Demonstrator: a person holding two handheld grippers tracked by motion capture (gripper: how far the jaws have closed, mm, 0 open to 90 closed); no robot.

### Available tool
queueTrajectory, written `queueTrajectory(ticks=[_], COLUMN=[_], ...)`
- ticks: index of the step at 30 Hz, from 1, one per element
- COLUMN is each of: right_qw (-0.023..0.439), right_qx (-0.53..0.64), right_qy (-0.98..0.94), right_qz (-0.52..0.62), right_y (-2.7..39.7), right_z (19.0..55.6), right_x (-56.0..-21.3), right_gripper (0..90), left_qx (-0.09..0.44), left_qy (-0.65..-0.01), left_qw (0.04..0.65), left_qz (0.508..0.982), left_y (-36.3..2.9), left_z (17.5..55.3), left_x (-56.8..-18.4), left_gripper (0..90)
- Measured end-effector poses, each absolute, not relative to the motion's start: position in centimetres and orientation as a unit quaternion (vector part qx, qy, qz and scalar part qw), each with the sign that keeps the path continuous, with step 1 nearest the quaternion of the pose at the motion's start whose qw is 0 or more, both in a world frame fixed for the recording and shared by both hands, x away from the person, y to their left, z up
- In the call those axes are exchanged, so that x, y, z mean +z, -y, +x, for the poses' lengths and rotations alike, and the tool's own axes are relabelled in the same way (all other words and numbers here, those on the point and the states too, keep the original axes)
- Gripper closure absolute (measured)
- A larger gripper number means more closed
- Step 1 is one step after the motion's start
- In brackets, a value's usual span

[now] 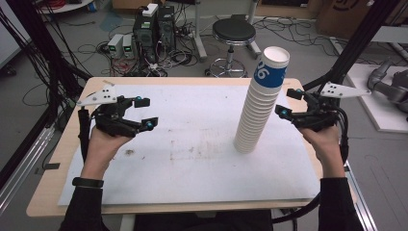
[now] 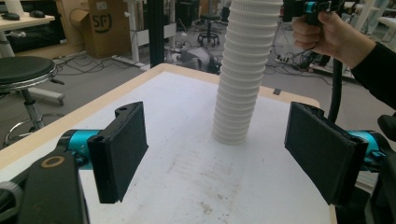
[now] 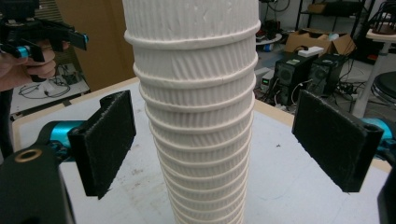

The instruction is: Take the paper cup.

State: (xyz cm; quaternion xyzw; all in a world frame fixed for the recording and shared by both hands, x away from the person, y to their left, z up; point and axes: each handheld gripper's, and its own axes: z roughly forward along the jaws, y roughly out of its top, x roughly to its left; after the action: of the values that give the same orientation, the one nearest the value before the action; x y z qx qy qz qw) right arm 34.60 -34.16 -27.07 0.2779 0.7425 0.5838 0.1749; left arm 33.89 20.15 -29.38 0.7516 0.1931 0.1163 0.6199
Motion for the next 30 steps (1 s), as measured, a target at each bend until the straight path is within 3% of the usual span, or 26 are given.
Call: queueTrajectory(ticks=[30], right_qw=[0.172], right_qx=[0.554], right_qy=[-0.769], right_qz=[0.269], right_y=[30.4], right_z=[36.7], right_x=[-25.4], right_gripper=[13.0], left_qx=[0.106], left_qy=[-0.183], left_qw=[0.621], left_qz=[0.755], left_y=[-19.4], left_z=[34.0], left_x=[-29.3], left_gripper=[20.8])
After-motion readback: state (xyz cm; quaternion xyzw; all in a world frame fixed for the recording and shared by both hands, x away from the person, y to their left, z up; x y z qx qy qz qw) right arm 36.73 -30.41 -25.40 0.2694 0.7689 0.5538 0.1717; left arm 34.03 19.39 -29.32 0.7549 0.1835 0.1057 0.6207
